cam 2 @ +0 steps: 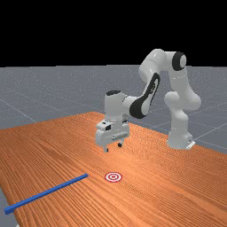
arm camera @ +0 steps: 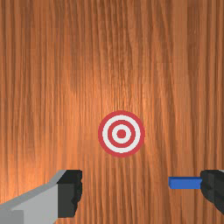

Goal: Pull the pivot to the target area

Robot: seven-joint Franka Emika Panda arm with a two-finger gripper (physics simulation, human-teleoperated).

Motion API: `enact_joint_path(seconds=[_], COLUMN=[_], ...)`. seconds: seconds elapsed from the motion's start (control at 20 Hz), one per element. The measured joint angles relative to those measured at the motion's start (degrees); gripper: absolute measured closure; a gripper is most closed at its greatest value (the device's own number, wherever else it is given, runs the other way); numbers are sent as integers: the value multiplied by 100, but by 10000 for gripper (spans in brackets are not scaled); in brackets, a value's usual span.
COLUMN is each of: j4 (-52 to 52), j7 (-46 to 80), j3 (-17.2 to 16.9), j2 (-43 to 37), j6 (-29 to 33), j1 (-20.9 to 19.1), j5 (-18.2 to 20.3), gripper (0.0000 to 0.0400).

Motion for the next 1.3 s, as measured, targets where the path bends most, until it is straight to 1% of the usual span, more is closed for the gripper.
enact_joint_path(seconds=[0.05, 0.1, 0.15, 0.2, 0.25, 0.35, 0.45, 0.6, 0.75, 0.8, 0.85, 0.9, 0.95, 1.0, 1.05, 1.1, 1.15, 1.2, 1.3], j4=[0, 0, 0, 0, 0, 71, 125, 97, 211, 137, 139, 354, 159, 162, 197, 234, 235, 227, 215], j7=[0, 0, 0, 0, 0, 41, 22, 9, -42, -266, -324, -196, -439, -461, -189, -182, -1207, -1811, -2454], j3=[0, 0, 0, 0, 0, -7, -4, -2, -8, 15, 8, -33, -7, -17, -99, -104, 101, 213, 349], j2=[0, 0, 0, 0, 0, 44, 78, 44, 91, 58, 59, 159, 70, 71, 93, 116, 165, 243, 433], j6=[0, 0, 0, 0, 0, -27, -47, -21, -208, -81, -82, -427, -109, -110, -121, -135, -47, 43, 243], j1=[0, 0, 0, 0, 0, 7, 4, 1, -24, -76, -107, -109, -172, -194, -127, -125, -318, -421, -547], j5=[0, 0, 0, 0, 0, 4, 2, 1, 7, -2, 2, 13, 8, 12, -91, -98, -87, -148, -250], gripper=[157, 252, 310, 346, 367, 388, 395, 399, 400, 400, 400, 400, 400, 400, 400, 400, 400, 400, 400])
